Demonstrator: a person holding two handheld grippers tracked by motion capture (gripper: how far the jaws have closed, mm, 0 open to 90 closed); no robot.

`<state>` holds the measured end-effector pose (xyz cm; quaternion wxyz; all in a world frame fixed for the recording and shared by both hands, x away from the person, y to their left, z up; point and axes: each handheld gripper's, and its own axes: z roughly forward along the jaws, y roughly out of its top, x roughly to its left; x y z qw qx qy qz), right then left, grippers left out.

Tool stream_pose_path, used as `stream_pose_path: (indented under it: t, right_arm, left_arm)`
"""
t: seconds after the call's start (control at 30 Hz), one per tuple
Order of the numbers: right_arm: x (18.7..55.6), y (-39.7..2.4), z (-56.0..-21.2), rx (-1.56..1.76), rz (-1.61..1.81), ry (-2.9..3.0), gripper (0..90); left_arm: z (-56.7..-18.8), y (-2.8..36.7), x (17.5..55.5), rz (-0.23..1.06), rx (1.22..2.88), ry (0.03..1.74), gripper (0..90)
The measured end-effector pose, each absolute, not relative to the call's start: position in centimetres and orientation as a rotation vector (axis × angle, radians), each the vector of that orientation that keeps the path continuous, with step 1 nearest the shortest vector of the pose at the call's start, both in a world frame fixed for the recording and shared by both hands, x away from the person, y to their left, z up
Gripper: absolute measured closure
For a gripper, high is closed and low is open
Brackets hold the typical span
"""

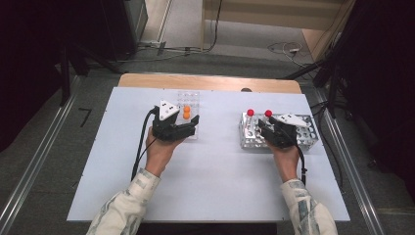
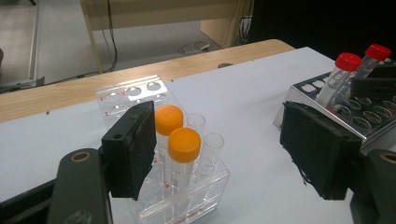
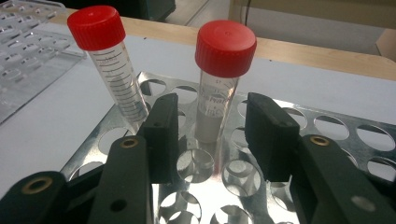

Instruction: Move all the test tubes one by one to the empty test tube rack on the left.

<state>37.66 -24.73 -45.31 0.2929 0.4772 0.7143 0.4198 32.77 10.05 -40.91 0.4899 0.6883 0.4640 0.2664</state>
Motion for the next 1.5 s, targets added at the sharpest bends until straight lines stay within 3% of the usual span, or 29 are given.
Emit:
stream_pose_path:
  t: [0.47,1.07,1.5]
  right_arm:
    - [38.3,-24.2,-45.3,1.271,1.111,1.912,70.7]
    - [37.0,-25.3,-40.7,1.215,1.185,1.862,70.8]
    - [34.5,-24.9,-39.6,1.162,1.249,1.929,70.8]
  left_arm:
    - [-41.0,10.0,32.7,0.643,1.68,1.131,22.6]
    - [-40.9,10.0,32.7,0.648,1.678,1.134,20.7]
    - [-40.7,10.1,32.5,0.649,1.671,1.129,20.8]
